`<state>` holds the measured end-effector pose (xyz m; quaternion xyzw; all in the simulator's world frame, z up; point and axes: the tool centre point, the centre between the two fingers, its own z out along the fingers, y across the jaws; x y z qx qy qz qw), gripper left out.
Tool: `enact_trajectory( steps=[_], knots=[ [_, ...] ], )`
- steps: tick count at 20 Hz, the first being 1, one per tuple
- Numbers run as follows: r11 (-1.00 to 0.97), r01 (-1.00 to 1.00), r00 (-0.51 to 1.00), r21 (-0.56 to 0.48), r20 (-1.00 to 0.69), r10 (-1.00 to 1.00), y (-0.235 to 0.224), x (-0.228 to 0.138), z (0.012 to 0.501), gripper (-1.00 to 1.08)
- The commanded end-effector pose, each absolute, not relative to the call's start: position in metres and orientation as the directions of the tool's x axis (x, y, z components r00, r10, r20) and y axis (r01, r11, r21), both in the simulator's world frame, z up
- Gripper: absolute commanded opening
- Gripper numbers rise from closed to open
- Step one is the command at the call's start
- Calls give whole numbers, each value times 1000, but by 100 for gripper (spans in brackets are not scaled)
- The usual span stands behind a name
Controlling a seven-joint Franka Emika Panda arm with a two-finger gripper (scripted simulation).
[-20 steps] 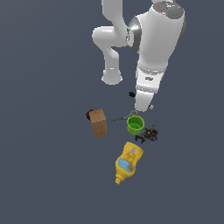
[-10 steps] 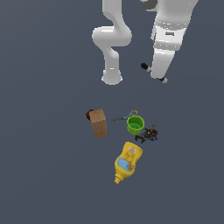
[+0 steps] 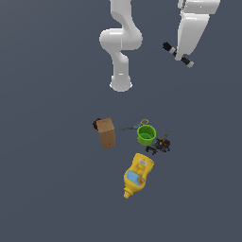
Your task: Pick up a designated object from a clutter of objects.
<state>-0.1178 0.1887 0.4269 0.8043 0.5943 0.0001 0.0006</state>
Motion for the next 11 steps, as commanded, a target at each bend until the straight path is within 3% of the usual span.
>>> enact_trajectory(
  steps=[1,11],
  knots=[
    [-294,956,294,0,-1,956,193,-123,438,-100],
    [-296,955,296,0,0,955,197,-126,448,-100]
  ],
)
